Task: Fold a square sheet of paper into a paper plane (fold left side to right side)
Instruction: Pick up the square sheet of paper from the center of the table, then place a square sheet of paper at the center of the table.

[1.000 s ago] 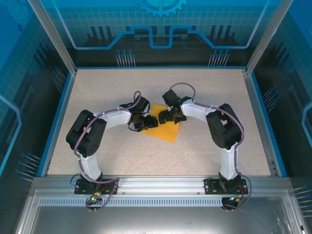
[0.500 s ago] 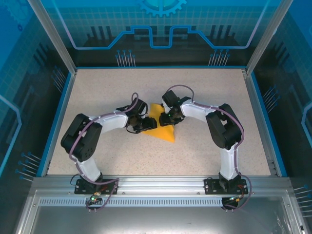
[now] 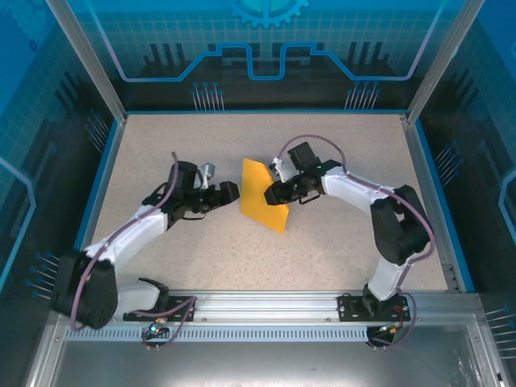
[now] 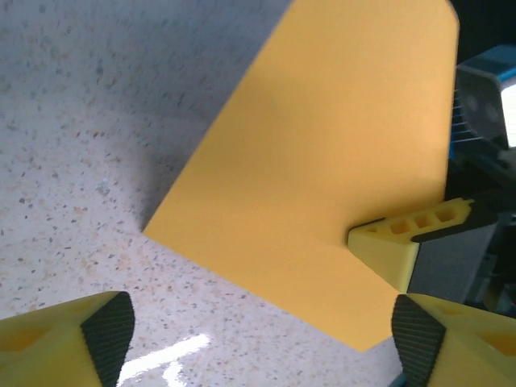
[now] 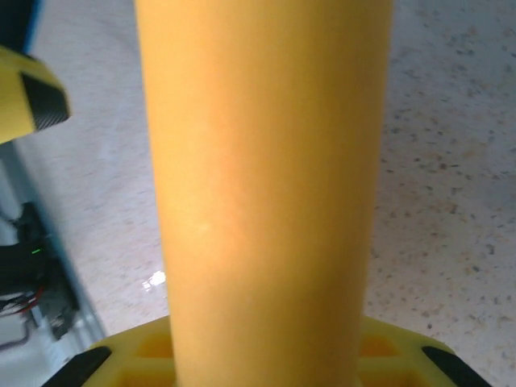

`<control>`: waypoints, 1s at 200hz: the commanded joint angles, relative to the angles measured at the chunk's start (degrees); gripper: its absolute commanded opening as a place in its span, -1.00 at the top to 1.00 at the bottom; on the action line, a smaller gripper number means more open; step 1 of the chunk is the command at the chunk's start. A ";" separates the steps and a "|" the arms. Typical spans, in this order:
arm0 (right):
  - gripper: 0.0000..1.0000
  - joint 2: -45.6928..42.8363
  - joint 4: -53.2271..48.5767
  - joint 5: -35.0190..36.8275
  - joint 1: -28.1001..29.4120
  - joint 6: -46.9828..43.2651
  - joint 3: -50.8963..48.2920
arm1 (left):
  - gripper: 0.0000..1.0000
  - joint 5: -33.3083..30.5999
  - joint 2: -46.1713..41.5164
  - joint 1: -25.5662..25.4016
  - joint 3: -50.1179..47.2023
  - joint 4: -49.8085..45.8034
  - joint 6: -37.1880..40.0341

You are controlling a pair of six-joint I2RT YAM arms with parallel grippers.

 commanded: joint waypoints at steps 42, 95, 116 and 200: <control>0.41 -17.46 -11.37 -20.55 -2.98 -15.72 0.54 | -0.97 16.81 -20.45 2.27 -2.03 6.63 8.06; 0.40 -22.08 -15.99 -27.93 -1.42 -18.37 4.45 | -0.97 25.08 -18.91 2.15 1.13 8.73 9.69; 0.39 -22.72 -16.96 -28.82 -0.26 -18.94 5.46 | -0.97 27.58 -17.59 1.67 1.42 11.32 9.48; 0.16 -23.88 -16.14 -23.92 -0.20 -18.07 4.83 | 0.64 26.80 -13.60 -3.54 2.19 11.26 12.43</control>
